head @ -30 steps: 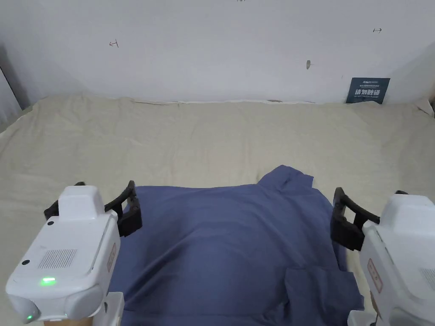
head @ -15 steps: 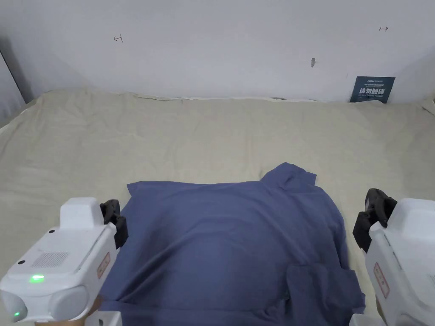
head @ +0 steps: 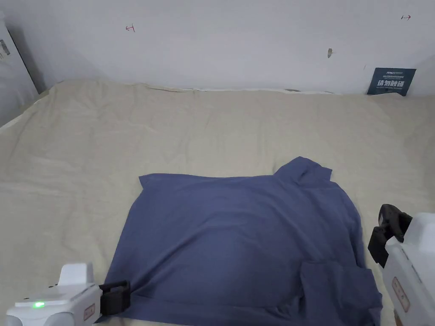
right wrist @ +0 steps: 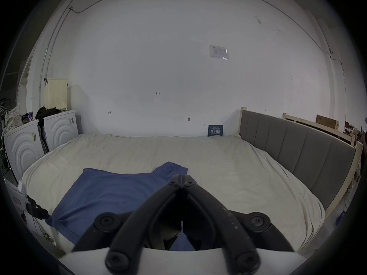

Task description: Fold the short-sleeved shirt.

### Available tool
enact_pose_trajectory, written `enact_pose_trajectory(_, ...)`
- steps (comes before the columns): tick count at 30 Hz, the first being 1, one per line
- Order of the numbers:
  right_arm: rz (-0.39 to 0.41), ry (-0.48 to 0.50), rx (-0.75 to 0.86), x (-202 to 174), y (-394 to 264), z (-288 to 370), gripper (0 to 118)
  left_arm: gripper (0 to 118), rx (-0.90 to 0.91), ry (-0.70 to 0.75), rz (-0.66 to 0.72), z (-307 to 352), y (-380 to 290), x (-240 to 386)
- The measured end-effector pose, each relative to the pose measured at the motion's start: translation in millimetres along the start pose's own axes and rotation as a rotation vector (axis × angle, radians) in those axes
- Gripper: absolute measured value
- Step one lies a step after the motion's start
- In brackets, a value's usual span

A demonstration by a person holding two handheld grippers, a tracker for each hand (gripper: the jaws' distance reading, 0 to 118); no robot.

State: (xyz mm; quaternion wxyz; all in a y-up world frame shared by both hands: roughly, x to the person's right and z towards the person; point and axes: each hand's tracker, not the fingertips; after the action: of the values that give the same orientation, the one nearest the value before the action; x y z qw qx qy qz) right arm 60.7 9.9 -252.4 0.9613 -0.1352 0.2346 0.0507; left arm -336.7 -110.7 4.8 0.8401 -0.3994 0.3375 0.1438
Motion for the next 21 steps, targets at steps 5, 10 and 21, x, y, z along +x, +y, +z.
enact_pose_trajectory(5, -0.001, -0.008, -0.038, -10, 0, 7, 1, 91, -0.065, -0.012, -0.006, -30, -19, 0)
enact_pose_trajectory(10, -0.012, -0.022, -0.079, 5, -11, 2, 2, 16, -0.029, -0.061, -0.015, -24, -30, 9)
enact_pose_trajectory(21, -0.098, -0.088, -0.489, 36, -112, -21, 114, 7, 0.050, -0.078, -0.011, -4, -7, 8)
